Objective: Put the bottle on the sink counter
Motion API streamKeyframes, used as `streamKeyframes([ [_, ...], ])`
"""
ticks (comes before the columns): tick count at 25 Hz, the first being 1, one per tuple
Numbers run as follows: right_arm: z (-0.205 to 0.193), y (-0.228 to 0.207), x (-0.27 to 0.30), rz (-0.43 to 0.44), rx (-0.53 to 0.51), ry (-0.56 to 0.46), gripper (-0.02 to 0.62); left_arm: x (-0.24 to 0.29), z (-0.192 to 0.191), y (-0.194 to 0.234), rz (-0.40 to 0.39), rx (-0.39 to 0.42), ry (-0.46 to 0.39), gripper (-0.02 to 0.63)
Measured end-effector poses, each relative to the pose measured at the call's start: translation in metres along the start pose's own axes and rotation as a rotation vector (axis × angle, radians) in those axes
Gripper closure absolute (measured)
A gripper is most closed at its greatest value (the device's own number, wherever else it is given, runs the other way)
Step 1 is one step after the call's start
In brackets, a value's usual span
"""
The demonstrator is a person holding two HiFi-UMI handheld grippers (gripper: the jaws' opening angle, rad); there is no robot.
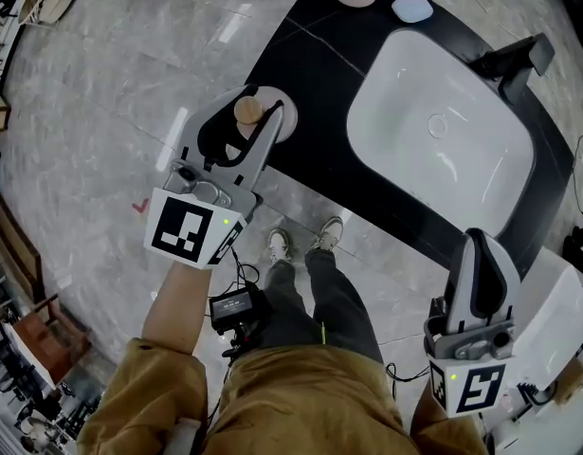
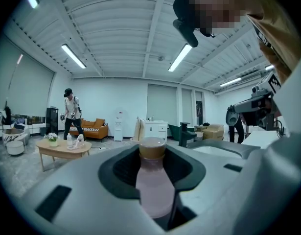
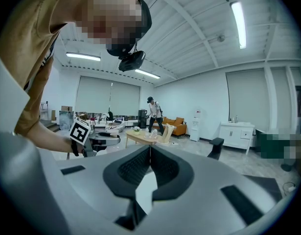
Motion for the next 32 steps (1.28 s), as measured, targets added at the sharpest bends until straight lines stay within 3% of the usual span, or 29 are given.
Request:
streamKeyframes([
  [32,-0.021,-0.010,0.022,0.008,0.011,0.048,0.589,0.042,-0.054,0.007,0.000,0.012,0.071,0.474],
])
Point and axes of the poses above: the fingertips, and each gripper's own axes: x forward along the fingers, y to its left, z out of its top, the point moved 4 cm from there along -x, backward along the fingers, and after that the axes turned 9 degrees about y, right-handed, at the moved point
